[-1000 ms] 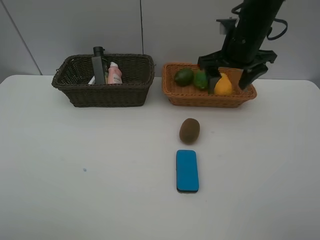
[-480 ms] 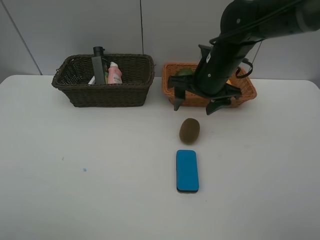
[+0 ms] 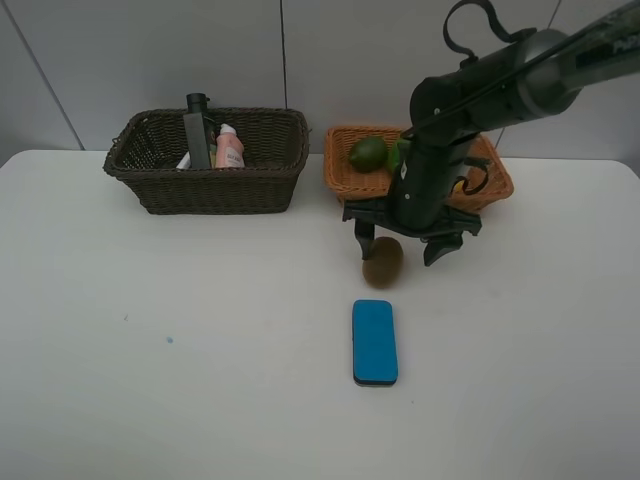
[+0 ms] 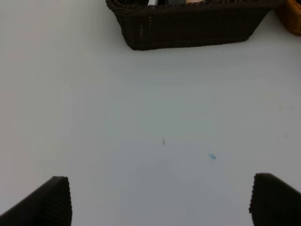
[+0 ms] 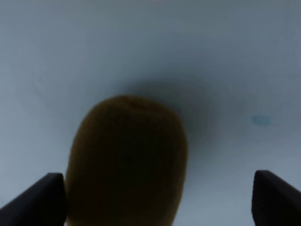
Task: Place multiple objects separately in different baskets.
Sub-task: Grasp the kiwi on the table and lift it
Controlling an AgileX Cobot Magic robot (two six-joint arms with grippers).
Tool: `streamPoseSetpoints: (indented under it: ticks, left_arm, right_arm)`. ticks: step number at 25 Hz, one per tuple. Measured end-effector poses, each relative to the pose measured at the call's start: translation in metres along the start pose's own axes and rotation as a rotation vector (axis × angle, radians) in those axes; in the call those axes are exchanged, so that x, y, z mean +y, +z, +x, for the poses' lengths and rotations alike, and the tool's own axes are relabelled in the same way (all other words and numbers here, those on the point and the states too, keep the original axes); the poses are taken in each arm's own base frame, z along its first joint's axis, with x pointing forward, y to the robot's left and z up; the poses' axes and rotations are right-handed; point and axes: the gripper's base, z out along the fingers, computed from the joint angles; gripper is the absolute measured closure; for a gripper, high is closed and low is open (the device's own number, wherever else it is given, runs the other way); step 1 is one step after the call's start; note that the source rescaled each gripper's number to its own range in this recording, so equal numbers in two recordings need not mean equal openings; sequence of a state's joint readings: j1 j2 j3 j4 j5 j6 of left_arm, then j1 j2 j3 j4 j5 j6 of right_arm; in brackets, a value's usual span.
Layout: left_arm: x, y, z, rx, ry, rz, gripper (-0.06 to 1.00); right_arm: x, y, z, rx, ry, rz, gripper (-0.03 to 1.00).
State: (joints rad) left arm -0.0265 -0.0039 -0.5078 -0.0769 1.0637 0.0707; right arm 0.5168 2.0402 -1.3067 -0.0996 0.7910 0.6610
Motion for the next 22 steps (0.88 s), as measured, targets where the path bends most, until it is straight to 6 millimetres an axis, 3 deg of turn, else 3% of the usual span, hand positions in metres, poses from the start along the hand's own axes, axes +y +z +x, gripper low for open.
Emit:
streamPoseSetpoints:
  ticks: [10,12,13,16,22]
  left_arm:
    - [0.0,0.0,0.0,0.0,0.0,0.0,0.01]
    - [0.0,0.0,0.0,0.0,0.0,0.0,0.01]
    - [0.0,0.0,0.0,0.0,0.0,0.0,0.01]
    - [0.0,0.0,0.0,0.0,0.0,0.0,0.01]
    - [0.0,0.0,0.0,0.0,0.0,0.0,0.01]
  right_arm:
    - [0.0032,0.0116,0.0002,0.01,0.022,-0.019,-0.03]
    - [0.0032,0.0116,0.0003,0.01,0.023,-0.02,0.09]
    - [0.0034,0.0116,0.0004,0.011,0.025,-0.021,0.25]
    - [0.0038,0.0115,0.0013,0.022,0.035,-0.026,0.88]
    - [0.003,0.0115,0.0031,0.041,0.039,-0.017,0.88]
